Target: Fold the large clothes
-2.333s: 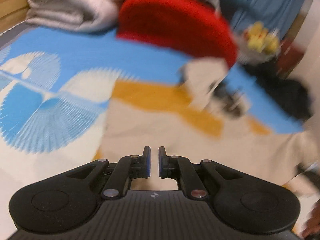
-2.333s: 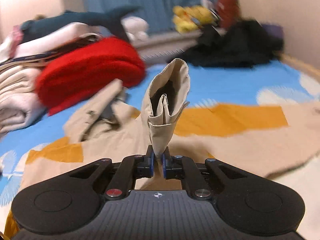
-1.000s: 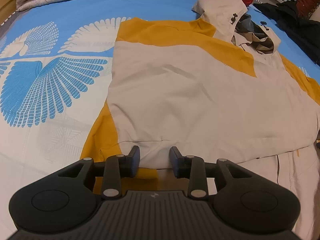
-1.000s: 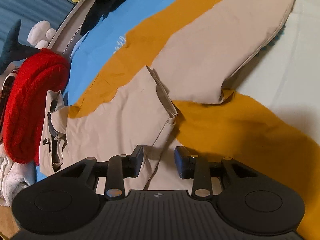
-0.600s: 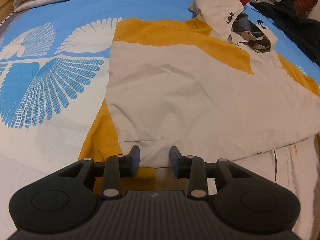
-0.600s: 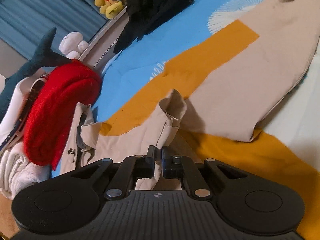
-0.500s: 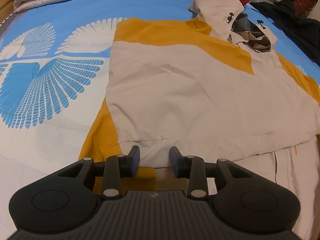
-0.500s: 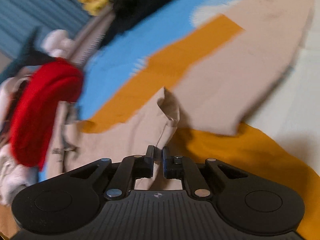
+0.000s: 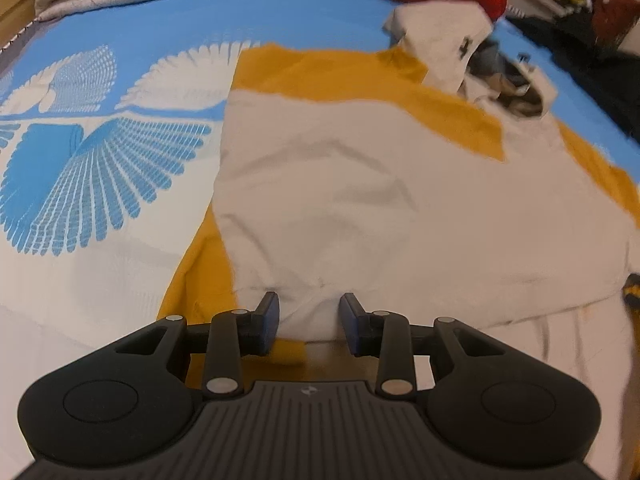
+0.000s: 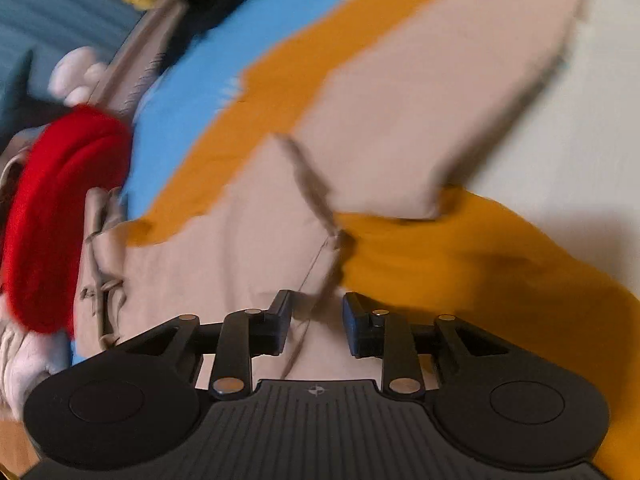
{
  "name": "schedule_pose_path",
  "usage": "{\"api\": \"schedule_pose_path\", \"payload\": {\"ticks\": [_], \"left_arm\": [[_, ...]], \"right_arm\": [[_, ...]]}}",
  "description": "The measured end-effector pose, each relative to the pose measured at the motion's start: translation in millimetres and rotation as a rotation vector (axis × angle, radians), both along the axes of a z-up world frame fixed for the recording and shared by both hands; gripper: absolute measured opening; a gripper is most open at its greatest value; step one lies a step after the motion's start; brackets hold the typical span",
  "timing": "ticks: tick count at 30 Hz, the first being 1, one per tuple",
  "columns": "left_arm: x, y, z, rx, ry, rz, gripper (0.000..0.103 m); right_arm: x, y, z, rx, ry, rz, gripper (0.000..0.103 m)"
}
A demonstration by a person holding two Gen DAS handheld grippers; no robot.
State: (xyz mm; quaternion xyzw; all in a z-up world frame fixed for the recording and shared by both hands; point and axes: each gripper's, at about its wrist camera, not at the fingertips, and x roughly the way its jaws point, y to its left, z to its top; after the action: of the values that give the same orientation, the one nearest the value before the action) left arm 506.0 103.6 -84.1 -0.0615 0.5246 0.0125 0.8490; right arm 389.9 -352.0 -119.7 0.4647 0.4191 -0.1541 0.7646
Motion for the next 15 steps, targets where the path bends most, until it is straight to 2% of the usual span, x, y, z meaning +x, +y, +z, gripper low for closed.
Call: {"api": "schedule_pose_path", "payload": {"ticks": [2, 4, 6, 11, 15], "left_arm": [[0.5, 0.6, 0.7, -0.005, -0.008, 0.008, 0.038], [1.9, 2.0, -8.1, 0.007, 0.029, 0.017, 0.038], [1.8, 3.7, -15.7, 0.006, 0.050, 0.021, 0.038], [-0.8, -1.0, 2.7, -0.012, -0.009, 0.026, 0.039], [-6.0, -14.7, 11.7, 0.005, -0.038, -0.019, 0.043]], "right_arm": [[0.9, -0.2, 7.9, -0.026, -0.005, 0.005, 0.029], [1.4, 3.5, 23.7, -0.094, -0.052, 0.024, 0.029], [3.8, 5.1, 31.9, -0.109, -0.085, 0.031, 0.029], [-0.1, -2.5, 27.5, -0.098, -0.044, -0.004, 0.031], [0.9, -6.2, 37.3, -0.157, -0.069, -0.011, 0.031]]}}
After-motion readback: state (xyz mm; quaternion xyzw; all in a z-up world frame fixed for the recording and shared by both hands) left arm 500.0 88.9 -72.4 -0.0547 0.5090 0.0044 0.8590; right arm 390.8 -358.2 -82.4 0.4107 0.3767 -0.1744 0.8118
